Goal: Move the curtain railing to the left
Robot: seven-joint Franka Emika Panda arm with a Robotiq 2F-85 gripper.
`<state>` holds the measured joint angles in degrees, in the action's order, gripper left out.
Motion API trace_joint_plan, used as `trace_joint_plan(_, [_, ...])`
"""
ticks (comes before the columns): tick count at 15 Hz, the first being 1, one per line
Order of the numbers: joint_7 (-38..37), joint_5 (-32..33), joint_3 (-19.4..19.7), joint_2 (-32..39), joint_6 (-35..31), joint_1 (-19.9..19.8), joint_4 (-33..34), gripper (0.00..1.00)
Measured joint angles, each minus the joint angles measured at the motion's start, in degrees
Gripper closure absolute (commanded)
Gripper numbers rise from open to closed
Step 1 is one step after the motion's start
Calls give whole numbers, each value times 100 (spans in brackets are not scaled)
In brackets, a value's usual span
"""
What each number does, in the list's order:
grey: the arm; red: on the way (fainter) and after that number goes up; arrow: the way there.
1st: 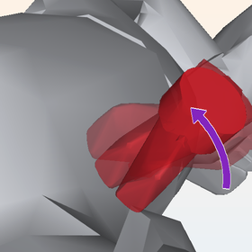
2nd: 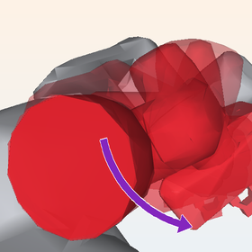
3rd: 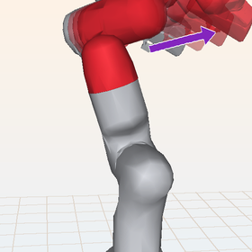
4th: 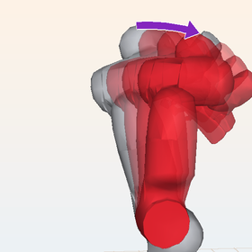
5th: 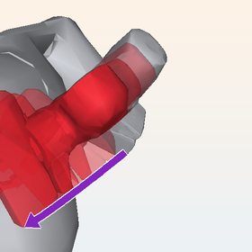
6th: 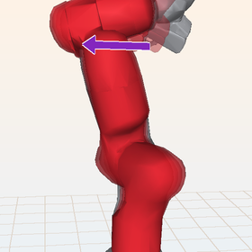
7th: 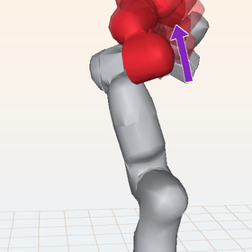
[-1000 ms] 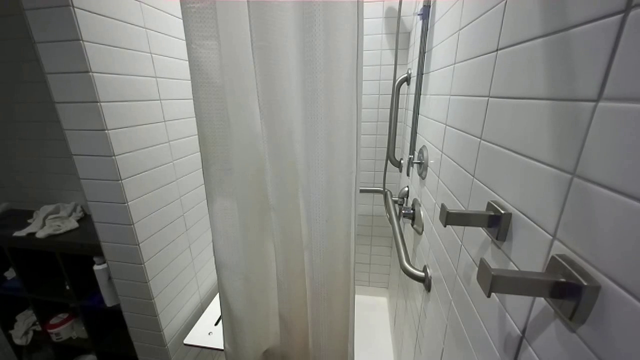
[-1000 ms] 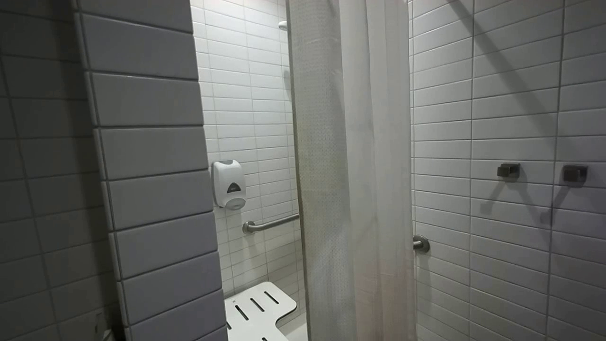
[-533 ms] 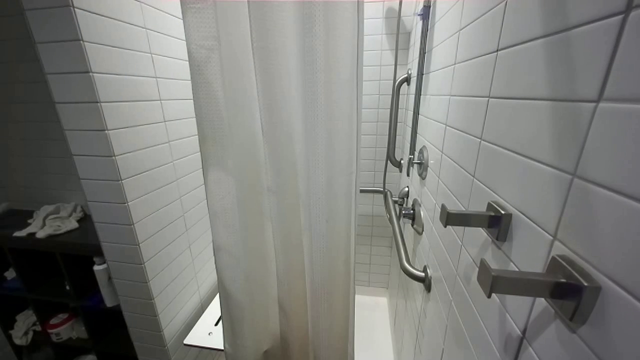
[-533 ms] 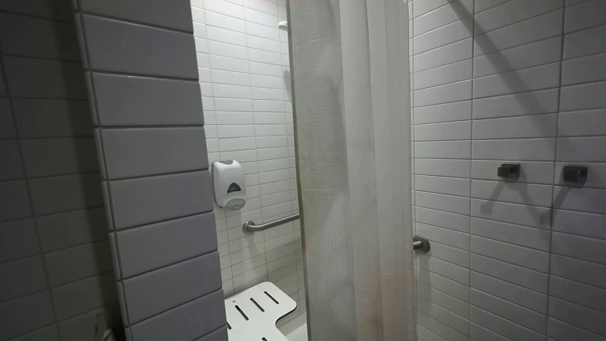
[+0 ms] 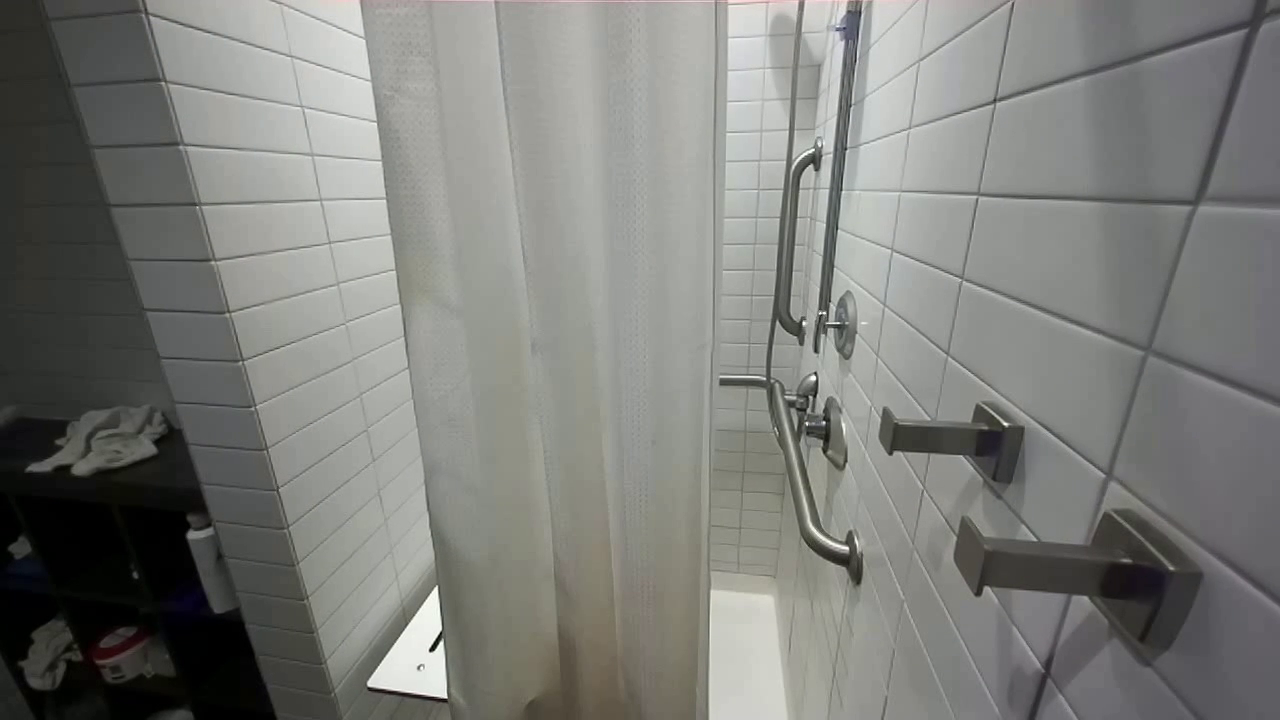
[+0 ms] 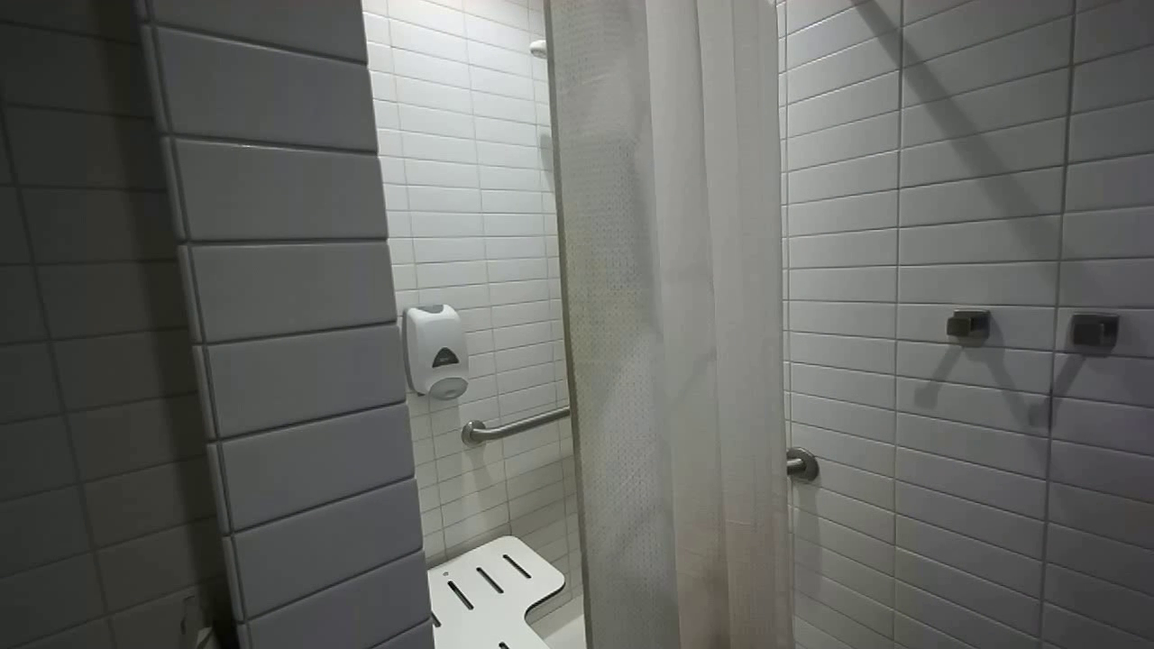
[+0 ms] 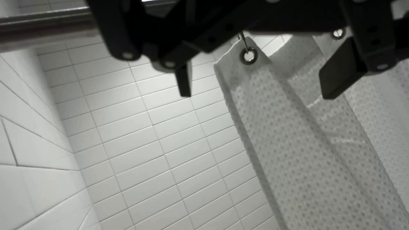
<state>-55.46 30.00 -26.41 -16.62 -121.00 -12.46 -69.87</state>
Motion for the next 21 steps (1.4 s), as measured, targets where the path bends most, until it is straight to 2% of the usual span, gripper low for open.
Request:
trace_joint_plan(6, [82,517,-121,230,857,537,342,0])
trace_joint_plan(11, [193,887,-163,455,1309,961,654,0])
trace_joint_plan(21, [193,889,-162,465,1335,984,575,0])
